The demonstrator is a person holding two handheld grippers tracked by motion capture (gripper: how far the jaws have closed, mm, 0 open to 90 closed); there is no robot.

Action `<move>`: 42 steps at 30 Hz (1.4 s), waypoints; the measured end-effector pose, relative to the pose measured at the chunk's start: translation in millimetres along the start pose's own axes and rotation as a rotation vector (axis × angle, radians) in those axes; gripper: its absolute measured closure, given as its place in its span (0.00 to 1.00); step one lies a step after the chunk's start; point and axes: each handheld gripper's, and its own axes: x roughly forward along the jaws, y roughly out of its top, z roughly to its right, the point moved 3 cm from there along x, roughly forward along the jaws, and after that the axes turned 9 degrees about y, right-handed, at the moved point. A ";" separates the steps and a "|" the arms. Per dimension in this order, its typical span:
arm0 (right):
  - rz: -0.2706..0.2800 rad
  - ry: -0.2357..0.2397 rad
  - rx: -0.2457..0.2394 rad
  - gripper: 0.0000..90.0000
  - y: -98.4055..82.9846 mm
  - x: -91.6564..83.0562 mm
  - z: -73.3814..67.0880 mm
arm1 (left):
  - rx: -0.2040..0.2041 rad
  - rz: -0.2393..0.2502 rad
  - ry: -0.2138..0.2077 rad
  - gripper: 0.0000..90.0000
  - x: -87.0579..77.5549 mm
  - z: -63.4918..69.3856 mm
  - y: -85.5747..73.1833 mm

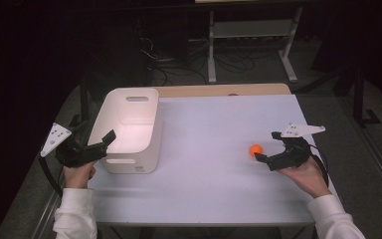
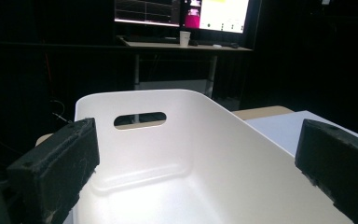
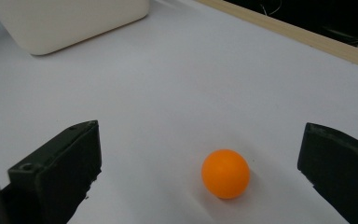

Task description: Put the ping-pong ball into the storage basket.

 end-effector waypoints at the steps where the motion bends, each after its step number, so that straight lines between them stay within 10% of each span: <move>1: -0.009 0.005 0.009 0.00 0.4 0.9 -0.6 | 0.000 -0.001 0.000 0.00 -0.2 -0.2 0.0; 42: -0.267 0.063 0.011 0.00 -4.1 44.4 12.2 | 0.007 -0.007 0.008 0.00 1.3 -1.0 -1.3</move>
